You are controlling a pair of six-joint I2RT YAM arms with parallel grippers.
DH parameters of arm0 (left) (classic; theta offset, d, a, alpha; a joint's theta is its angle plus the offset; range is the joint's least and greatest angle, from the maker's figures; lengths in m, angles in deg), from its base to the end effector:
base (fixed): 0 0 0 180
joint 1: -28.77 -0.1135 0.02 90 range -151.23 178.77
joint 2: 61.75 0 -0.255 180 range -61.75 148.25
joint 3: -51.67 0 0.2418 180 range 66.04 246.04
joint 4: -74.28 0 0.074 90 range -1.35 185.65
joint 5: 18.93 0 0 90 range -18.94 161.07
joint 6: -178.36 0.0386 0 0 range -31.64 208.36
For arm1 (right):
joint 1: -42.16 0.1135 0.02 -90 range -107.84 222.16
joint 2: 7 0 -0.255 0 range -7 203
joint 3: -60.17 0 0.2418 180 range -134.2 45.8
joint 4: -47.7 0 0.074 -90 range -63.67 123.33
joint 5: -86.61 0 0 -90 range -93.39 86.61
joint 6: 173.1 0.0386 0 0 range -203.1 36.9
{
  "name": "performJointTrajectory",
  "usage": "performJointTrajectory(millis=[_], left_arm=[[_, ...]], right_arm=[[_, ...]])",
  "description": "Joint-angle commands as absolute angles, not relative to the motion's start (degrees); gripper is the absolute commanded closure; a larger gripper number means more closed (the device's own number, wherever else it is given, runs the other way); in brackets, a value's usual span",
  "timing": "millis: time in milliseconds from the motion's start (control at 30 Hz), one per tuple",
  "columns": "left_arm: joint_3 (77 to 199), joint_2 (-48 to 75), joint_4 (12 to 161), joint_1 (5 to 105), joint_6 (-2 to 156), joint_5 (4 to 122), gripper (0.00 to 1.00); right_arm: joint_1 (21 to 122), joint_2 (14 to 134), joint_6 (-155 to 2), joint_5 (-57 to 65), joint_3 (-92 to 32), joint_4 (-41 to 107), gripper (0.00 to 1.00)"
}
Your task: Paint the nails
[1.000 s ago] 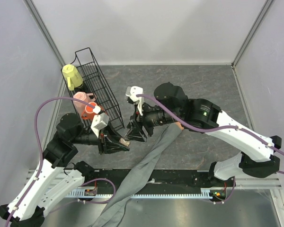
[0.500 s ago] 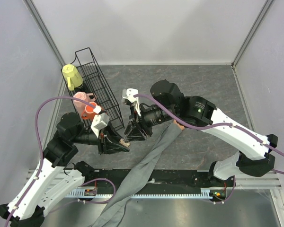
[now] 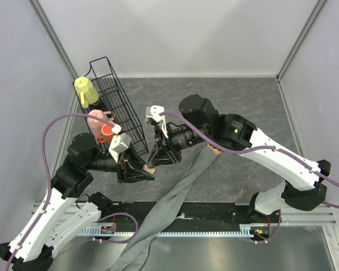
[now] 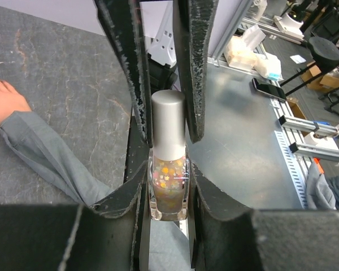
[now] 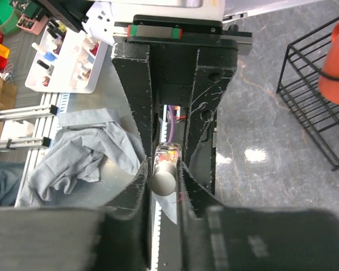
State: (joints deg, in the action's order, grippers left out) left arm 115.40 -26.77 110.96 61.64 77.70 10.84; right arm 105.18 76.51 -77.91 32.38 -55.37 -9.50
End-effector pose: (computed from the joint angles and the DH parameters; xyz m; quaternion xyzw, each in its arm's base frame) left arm 0.0787 -0.0907 0.3631 0.4489 0.5768 -0.5621 0.3871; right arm 0.1121 0.2700 0.4503 -0.5326 0.6236 0.5007 0.2770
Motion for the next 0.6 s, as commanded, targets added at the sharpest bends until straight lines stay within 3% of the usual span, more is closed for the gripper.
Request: performJointTrajectory(millis=[0, 200, 300, 400, 433, 567], left_arm=[[118.9, -27.3, 108.4, 61.6, 76.1, 15.5, 0.98], [120.6, -28.0, 108.3, 61.6, 79.2, 40.7, 0.98], [119.7, -27.7, 105.5, 61.6, 81.3, 50.0, 0.98], [117.4, -26.7, 100.7, 61.6, 83.3, 56.1, 0.98], [116.8, -25.5, 99.5, 61.6, 83.4, 56.8, 0.98], [114.2, -22.4, 94.3, 61.7, 82.4, 60.7, 0.98]], right_arm=[[105.0, 77.1, -77.9, 32.9, -54.6, -7.0, 1.0], [105.0, 74.9, -71.3, 24.7, -50.3, -3.1, 1.0], [105.3, 74.2, -64.2, 14.1, -48.9, -0.8, 1.0], [110.0, 74.3, -53.7, -2.2, -49.6, -1.0, 1.0], [112.0, 74.8, -50.5, -15.8, -50.4, -3.1, 1.0], [124.0, 78.5, -32.6, -44.9, -54.2, -10.5, 1.0]])
